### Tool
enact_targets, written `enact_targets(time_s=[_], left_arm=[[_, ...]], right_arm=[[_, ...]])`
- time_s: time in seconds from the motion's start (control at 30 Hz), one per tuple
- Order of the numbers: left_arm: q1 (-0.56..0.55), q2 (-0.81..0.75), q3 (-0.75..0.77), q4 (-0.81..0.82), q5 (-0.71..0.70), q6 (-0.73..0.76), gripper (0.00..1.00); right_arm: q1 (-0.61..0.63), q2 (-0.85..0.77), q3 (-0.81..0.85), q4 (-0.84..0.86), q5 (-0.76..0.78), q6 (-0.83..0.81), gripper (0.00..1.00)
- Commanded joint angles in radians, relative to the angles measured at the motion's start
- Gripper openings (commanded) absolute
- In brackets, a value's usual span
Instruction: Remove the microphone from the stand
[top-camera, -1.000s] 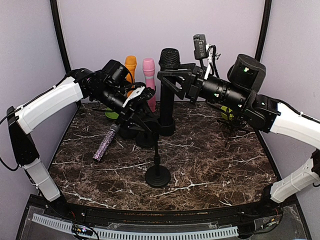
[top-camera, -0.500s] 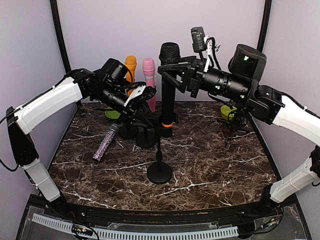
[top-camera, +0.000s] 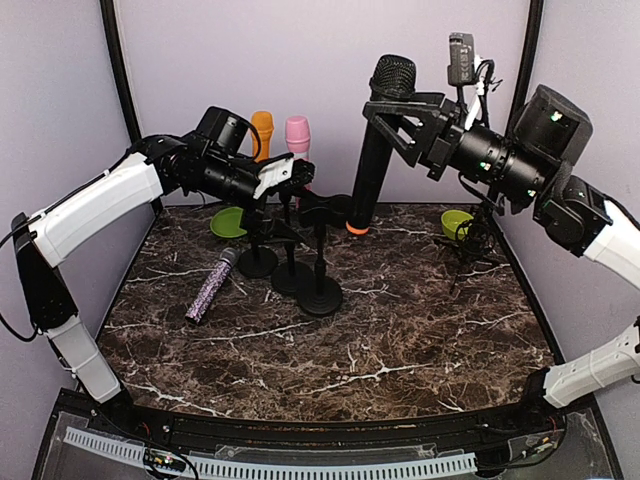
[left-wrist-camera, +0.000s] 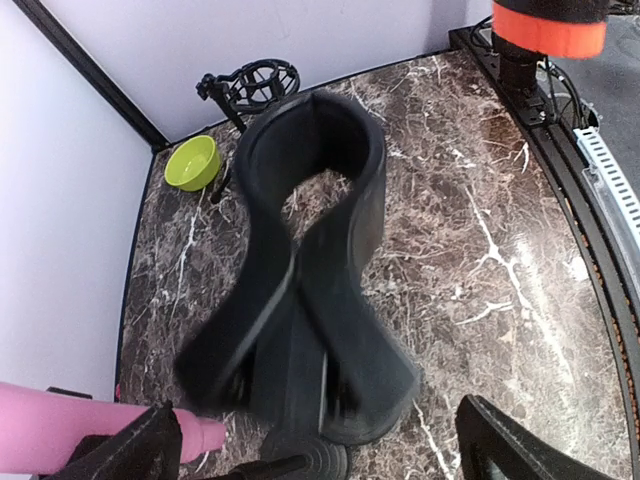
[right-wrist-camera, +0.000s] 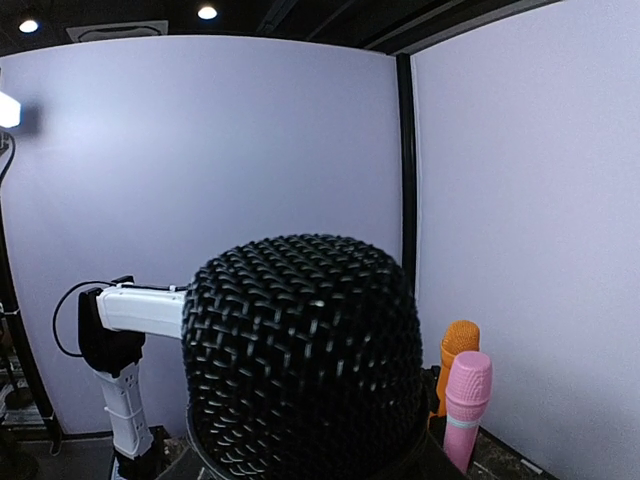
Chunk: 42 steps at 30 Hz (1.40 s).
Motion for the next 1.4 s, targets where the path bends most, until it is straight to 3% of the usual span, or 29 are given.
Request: enact_targets(time_s=[0.0,0.17,0.5,0.8,0.9,0.97,1.03,1.07,1.17,1.23,1.37], left_arm=[[0.008,-0.052,-0.012,-0.012,-0.039,0.019,0.99],[0.008,-0.153,-0.021,-0.060,0.038,-0.063,0.99],[0.008,-0.391,-0.267,0.083,0.281,-0.508,0.98],[0.008,-0.445,-0.379,0.172,0.249,-0.602,0.91],[0.011,-0.469,-0.433,0.176,0.223,-0.593,0.82],[0.017,-0.494,-0.466,0.186,0.227,-0.602,0.64],[0.034,-0.518,-0.497,0.198,0.227,-0.629,0.37],[0.046,-0.532,-0.516,0.203,0.226,-0.641,0.27],[0.109,-0.565,-0.550,0.201,0.224,-0.652,0.08],[0.159,-0.577,-0.560,0.194,0.233,-0.659,0.04],[0.260,-0.602,-0.583,0.136,0.218,-0.610,0.02]], right_arm=[[-0.007,0.011,-0.027,0.066,-0.014,0.079,0.14],[-0.005,0.041,-0.068,0.157,-0.074,0.165,0.15],[0.042,0.267,-0.026,0.367,-0.140,0.260,0.14],[0.117,0.485,0.120,0.431,-0.140,0.260,0.14],[0.128,0.509,0.137,0.448,-0.140,0.260,0.14],[0.131,0.521,0.148,0.447,-0.140,0.260,0.14],[0.132,0.524,0.158,0.430,-0.145,0.260,0.14],[0.132,0.519,0.158,0.417,-0.169,0.289,0.37],[0.132,0.476,0.137,0.366,-0.138,0.252,0.76],[0.129,0.431,0.109,0.311,-0.098,0.209,0.88],[0.089,0.306,0.016,0.223,-0.044,0.169,0.97]])
